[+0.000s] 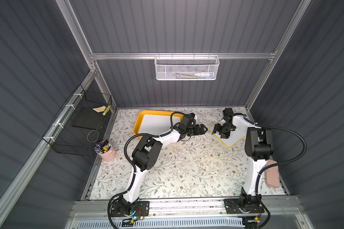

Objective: Put the whiteboard into the storage box
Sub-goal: Move the whiteboard to the center of the board.

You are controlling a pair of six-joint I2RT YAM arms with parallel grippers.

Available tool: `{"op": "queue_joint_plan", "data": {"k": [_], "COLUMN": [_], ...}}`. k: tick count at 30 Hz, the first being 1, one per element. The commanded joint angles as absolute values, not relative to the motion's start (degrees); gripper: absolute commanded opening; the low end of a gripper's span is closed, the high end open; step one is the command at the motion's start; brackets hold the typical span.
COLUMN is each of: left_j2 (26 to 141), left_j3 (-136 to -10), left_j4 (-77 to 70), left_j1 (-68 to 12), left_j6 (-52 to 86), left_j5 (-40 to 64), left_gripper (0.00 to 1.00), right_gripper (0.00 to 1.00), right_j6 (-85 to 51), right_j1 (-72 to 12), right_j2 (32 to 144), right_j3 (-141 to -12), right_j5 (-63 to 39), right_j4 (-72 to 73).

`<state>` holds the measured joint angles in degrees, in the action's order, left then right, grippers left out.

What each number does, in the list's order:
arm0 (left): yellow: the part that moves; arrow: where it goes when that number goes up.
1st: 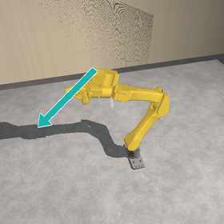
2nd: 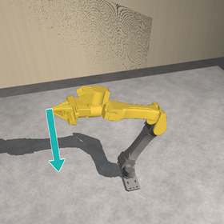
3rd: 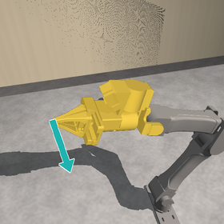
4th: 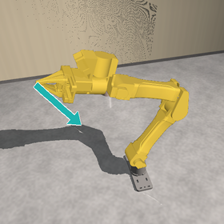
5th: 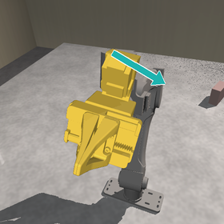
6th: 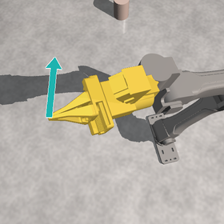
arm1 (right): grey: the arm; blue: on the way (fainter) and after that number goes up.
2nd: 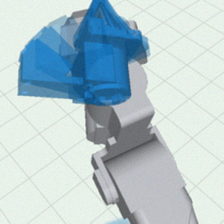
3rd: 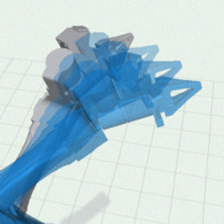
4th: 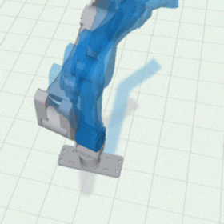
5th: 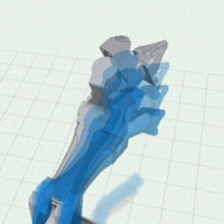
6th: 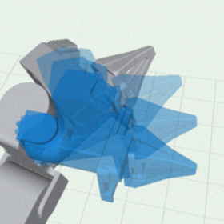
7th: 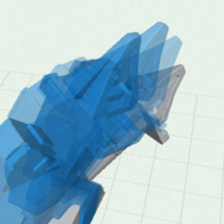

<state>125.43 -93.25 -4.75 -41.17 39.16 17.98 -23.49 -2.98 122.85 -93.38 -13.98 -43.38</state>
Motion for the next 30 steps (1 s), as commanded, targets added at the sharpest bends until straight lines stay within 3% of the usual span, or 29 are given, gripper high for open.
{"op": "queue_joint_plan", "data": {"k": [1, 13, 23, 30], "left_j2": [122.12, 116.49, 111.55, 111.54], "left_j3": [-91.15, -83.19, -76.4, -75.22], "left_j4": [-4.09, -5.27, -4.67, -5.44], "left_j1": [-40.52, -39.4, -38.23, -38.23], "left_j6": [37.09, 36.24, 35.42, 35.57], "left_j5": [16.8, 15.91, 14.21, 14.36], "left_gripper": [0.93, 0.94, 0.94, 0.94], "right_gripper": [0.71, 0.71, 0.7, 0.73], "right_j6": [-25.29, -25.73, -29.4, -27.03], "right_j1": [-2.82, -9.65, -18.08, -15.91], "right_j2": [124.73, 117.78, 111.97, 104.72], "right_j3": [-95.21, -83.4, -70.55, -70.8], "right_j5": [-14.19, -10.74, -14.24, 3.54], "right_j4": [-45.28, -45.81, -36.49, -28.75]}}
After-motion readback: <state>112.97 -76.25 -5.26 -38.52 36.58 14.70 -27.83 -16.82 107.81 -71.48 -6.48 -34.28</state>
